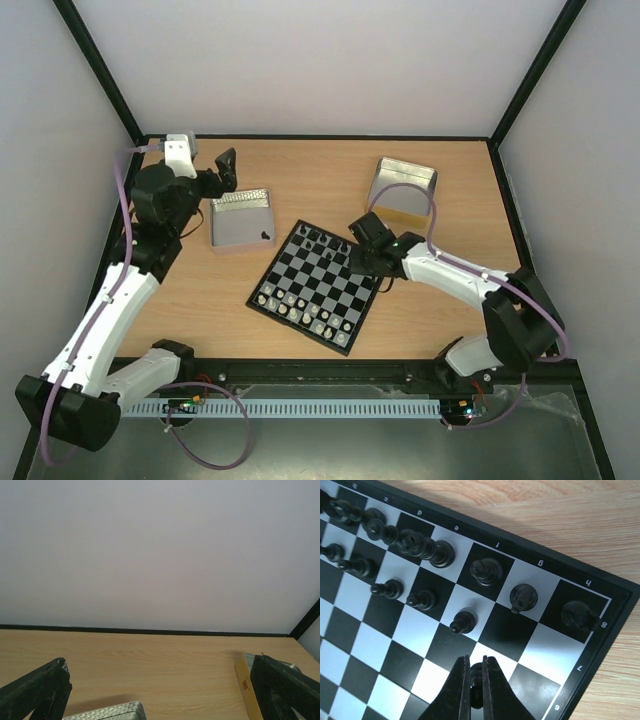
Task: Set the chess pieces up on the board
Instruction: Place the chess piece on the chessboard.
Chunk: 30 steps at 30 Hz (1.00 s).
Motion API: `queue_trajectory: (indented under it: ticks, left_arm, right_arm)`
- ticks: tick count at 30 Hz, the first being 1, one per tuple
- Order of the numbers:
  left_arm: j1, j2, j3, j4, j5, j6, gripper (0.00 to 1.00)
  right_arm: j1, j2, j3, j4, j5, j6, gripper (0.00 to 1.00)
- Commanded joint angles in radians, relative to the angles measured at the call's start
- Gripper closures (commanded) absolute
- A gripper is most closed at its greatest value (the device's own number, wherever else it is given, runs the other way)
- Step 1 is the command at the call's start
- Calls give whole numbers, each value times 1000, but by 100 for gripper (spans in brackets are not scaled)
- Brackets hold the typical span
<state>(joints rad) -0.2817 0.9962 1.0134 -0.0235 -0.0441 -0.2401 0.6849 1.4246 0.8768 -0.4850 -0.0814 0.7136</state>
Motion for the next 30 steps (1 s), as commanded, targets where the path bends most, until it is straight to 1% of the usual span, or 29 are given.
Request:
queue_trajectory:
  ticks: [1,4,15,19,24,30]
  left_arm:
    - [46,11,3,-20,66,-61,1]
    - [65,21,8,-25,104,-69,1]
    - [71,45,8,-25,140,-60,1]
    - [71,50,8,-26,146,-60,1]
    - [72,62,15,-38,165,-57,1]
    - [72,108,21,-81,146,-67,1]
  right_arm:
    - [15,45,-12,56,67,-20,98]
    - [15,75,-11,66,93,-16,98]
    - [16,119,-42,110,148,42,97]
    - [16,128,-49,124,147,39,92]
    - [16,123,-40,121,136,34,83]
    - [16,17,-21,67,147,50,74]
